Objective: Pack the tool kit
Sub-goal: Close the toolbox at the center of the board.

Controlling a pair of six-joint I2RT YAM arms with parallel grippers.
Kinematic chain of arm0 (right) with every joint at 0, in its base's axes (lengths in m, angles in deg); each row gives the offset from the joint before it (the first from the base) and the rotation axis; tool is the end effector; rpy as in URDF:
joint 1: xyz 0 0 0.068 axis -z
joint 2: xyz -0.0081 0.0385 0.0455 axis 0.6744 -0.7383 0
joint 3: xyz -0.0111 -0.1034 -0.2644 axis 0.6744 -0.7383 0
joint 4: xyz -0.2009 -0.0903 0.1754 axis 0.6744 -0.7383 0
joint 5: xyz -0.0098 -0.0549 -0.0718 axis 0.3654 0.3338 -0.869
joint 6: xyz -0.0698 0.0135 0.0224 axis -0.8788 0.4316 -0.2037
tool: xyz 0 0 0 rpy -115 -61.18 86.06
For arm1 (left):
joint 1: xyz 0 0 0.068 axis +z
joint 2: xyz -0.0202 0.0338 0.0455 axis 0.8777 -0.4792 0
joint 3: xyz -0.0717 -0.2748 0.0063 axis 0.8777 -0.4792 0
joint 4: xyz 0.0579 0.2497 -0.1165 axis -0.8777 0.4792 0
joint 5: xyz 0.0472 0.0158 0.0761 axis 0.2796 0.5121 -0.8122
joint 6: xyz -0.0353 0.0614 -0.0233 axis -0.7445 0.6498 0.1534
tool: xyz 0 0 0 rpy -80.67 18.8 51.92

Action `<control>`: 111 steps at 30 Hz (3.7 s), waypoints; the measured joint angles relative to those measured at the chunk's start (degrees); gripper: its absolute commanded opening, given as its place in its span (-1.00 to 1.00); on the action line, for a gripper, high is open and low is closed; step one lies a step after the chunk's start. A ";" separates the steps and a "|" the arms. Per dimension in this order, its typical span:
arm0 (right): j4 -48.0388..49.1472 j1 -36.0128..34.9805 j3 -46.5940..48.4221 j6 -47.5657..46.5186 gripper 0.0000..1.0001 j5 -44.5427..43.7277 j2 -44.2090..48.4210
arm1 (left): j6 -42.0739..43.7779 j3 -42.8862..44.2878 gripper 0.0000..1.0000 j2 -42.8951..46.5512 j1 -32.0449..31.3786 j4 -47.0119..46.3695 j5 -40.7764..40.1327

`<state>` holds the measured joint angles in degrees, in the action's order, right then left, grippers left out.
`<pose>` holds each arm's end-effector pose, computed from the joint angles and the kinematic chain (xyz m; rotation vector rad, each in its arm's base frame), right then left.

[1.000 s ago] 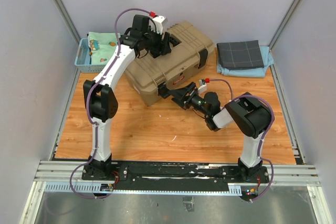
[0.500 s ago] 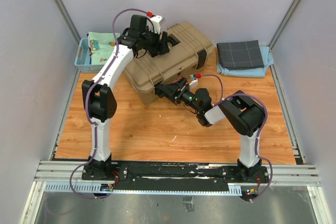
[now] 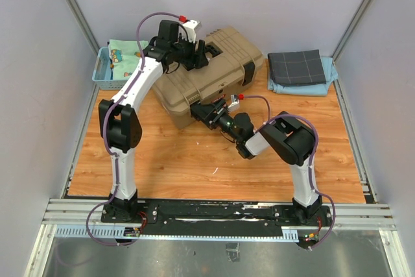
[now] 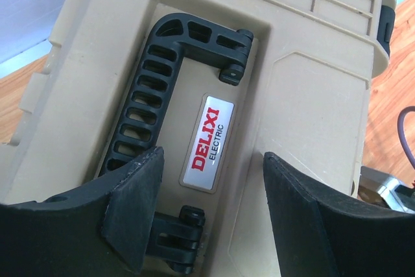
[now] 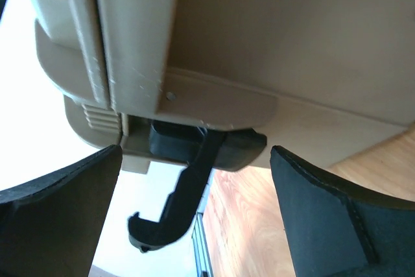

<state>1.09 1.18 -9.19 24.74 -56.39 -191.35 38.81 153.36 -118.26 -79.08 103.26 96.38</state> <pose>0.3066 0.2820 0.1438 0.3811 1.6294 1.7926 0.5042 -0.1851 0.3289 0.5954 2.0592 -0.5579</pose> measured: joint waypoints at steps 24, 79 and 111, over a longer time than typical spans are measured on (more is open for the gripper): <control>-0.98 -1.03 -0.76 -3.50 0.96 -2.97 3.41 | 0.42 -1.16 0.37 0.61 0.26 -1.03 0.09; -19.37 -2.95 2.84 -2.34 0.80 -1.27 13.31 | 1.49 -2.34 0.36 1.16 1.33 -2.38 -0.33; -40.50 -4.61 16.04 -1.97 0.51 -4.83 13.75 | 1.49 -8.20 0.36 3.63 2.23 -9.33 -2.08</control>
<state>-39.41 -3.44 6.86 22.77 -61.22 -177.60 40.29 145.17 -114.64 -76.85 93.92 94.30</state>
